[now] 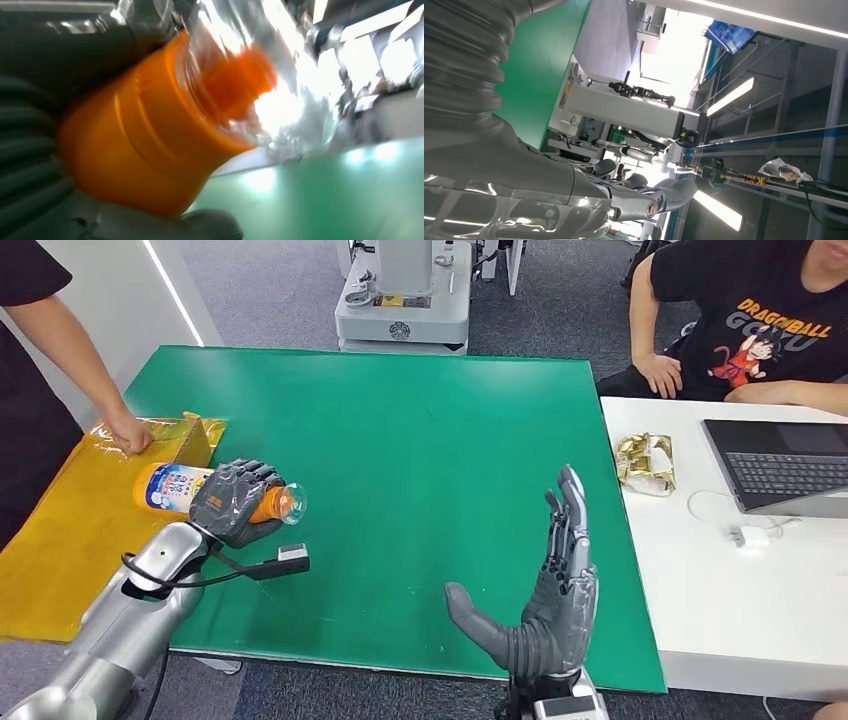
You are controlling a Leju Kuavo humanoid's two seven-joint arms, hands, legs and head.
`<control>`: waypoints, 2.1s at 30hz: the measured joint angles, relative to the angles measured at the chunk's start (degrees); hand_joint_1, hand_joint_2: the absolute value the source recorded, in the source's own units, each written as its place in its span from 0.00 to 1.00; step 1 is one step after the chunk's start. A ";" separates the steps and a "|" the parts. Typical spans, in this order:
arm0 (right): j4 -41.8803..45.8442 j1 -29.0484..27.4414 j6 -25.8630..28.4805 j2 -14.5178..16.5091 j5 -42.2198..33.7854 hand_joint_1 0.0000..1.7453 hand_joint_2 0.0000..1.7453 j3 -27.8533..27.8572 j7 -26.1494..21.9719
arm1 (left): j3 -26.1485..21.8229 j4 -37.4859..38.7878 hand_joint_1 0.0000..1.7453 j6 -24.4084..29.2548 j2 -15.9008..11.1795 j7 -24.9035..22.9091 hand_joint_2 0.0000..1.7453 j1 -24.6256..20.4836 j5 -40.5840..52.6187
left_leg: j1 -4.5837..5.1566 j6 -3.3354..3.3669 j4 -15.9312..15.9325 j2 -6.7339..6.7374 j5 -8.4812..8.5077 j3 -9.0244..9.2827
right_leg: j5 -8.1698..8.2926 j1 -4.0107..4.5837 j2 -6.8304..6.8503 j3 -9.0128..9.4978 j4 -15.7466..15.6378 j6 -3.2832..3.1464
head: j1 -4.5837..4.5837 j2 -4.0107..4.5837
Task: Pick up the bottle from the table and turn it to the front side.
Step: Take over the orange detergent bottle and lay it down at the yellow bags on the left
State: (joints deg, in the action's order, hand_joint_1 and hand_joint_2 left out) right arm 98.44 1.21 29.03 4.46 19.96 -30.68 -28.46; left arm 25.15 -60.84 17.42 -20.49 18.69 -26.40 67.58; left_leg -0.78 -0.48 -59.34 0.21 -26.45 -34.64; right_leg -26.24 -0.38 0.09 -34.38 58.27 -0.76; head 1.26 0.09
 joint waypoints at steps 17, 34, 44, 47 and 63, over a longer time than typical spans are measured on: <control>0.87 -0.55 -0.06 0.00 -0.10 0.00 1.00 0.37 0.54 | 2.37 24.11 1.00 -1.30 1.66 -8.61 1.00 -7.10 5.98 | 0.00 -0.01 0.01 0.05 -0.02 -0.02 | -0.01 0.00 -0.06 -0.03 0.00 0.00 | 0.01 0.00; -0.50 -0.58 0.40 0.00 -0.44 0.00 1.00 0.52 -0.44 | 2.05 31.65 0.00 -1.20 0.71 -9.45 1.00 -10.35 7.05 | -0.02 -0.07 0.07 0.02 0.03 0.11 | 0.02 0.00 -0.03 0.07 0.05 -0.07 | 0.00 0.00; -0.59 -0.58 0.41 0.00 -0.44 0.00 1.00 0.52 -0.45 | 1.86 32.55 0.00 -0.96 0.48 -9.79 1.00 -10.95 7.11 | 0.00 -0.07 0.09 0.03 0.03 0.16 | 0.02 0.00 -0.03 0.11 0.04 -0.07 | 0.01 0.00; -0.59 -0.58 0.41 0.00 -0.44 0.00 1.00 0.52 -0.45 | 1.86 32.64 0.00 -0.97 0.44 -9.80 1.00 -10.98 7.11 | -0.01 -0.07 0.09 0.03 0.03 0.17 | 0.02 0.00 -0.03 0.12 0.05 -0.07 | 0.01 0.00; -0.59 -0.64 -0.27 0.00 -0.48 0.00 1.00 0.75 -0.52 | -0.09 32.52 0.00 5.29 -0.13 -9.97 1.00 -9.06 6.82 | -0.01 -0.07 0.09 0.04 0.02 0.17 | 0.01 0.00 -0.04 0.12 0.05 -0.08 | 0.01 0.00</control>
State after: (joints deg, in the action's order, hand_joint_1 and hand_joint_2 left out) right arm 97.85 0.57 28.76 4.46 19.47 -29.93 -28.98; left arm 25.06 -28.32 22.71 -20.62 8.72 -35.46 74.40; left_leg -0.79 -0.55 -59.24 0.25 -26.42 -34.47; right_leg -26.23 -0.38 0.05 -34.25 58.32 -0.84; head 1.27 0.09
